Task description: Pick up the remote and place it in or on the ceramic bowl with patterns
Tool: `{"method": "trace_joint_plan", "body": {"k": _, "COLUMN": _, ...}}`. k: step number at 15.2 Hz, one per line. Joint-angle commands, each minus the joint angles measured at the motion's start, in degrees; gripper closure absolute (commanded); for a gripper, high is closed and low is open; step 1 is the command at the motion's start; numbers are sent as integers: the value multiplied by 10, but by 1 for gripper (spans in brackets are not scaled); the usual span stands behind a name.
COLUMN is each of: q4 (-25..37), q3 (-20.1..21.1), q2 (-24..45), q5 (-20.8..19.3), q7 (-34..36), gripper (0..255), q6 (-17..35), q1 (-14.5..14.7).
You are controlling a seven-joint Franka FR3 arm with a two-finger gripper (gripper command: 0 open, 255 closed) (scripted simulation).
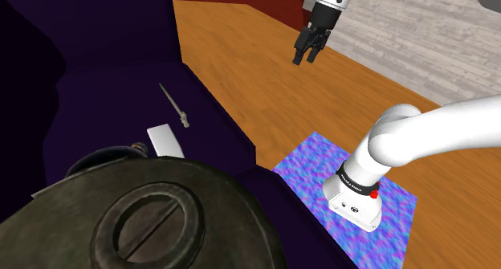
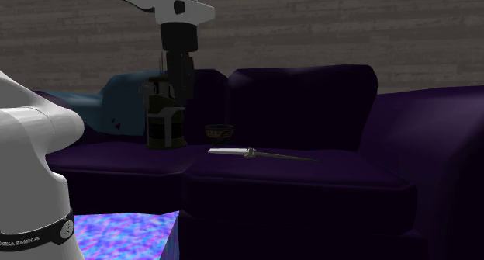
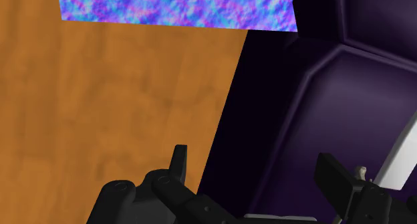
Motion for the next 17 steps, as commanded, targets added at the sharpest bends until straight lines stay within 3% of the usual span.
{"method": "trace_joint_plan", "body": {"k": 1, "q4": 0, "q3": 0, "q2": 0, "q5": 0, "q7": 0, "gripper": 0, "q6": 0, "q1": 0}}
{"method": "trace_joint_plan", "body": {"k": 9, "q4": -17, "q3": 111, "q2": 54, "q5": 52, "q7": 125, "gripper": 0, "q6": 82, "q1": 32}}
{"method": "trace_joint_plan", "body": {"k": 17, "q4": 19, "q3": 220, "q2": 166, "q5": 71, "q7": 253, "gripper": 0, "q6": 168, "q1": 48}}
